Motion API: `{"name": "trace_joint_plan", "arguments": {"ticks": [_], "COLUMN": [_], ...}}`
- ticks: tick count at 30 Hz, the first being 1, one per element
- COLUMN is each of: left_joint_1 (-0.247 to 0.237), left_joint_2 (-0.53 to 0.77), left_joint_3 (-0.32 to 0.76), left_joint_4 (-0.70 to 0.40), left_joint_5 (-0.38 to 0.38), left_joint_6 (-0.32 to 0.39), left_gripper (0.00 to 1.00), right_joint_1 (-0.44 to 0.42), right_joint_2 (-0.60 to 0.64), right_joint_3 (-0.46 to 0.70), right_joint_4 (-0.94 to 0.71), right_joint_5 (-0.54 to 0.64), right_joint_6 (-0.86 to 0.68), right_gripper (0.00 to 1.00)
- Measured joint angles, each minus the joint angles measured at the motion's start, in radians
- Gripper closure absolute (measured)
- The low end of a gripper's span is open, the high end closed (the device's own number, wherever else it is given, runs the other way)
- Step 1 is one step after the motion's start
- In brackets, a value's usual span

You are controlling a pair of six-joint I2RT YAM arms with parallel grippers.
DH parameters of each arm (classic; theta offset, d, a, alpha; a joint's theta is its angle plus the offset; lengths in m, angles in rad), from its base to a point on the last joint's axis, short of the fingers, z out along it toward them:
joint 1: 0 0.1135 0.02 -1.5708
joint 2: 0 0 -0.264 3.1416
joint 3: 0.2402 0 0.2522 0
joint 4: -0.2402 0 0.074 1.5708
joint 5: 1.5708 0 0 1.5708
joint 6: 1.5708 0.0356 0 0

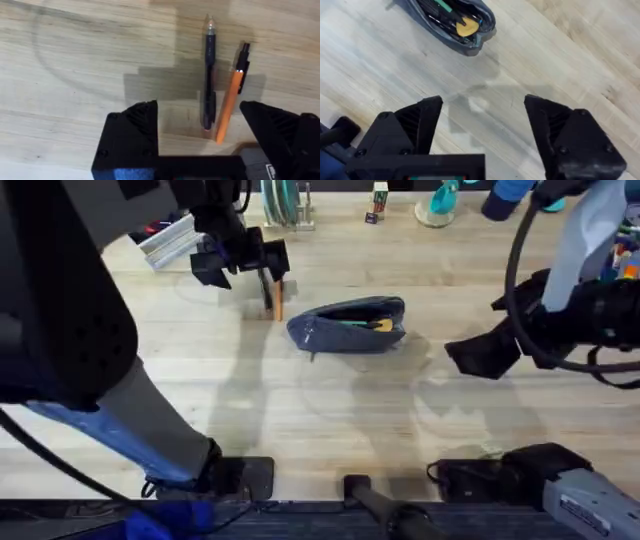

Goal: Unzip the bag, pick up the pens from the table one at a time and place them inside, then zip the bag closed.

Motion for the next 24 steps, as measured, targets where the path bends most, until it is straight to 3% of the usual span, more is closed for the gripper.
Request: {"name": "trace_joint_plan", "arguments": {"ticks": [24], "left_joint_1": [0.0], "left_joint_2": [0.0], "left_joint_3": [-0.096], "left_joint_4": [0.111], "left_joint_5": [-0.007], "left_joint_6": [-0.018], "left_gripper": [0.008], "right_joint_1": [0.0], "right_joint_2": [0.0], "right_joint_3": [0.0], "right_joint_4": [0.0], "right_joint_5": [0.0], "right_joint_6": [0.0], "right_gripper": [0.004]}}
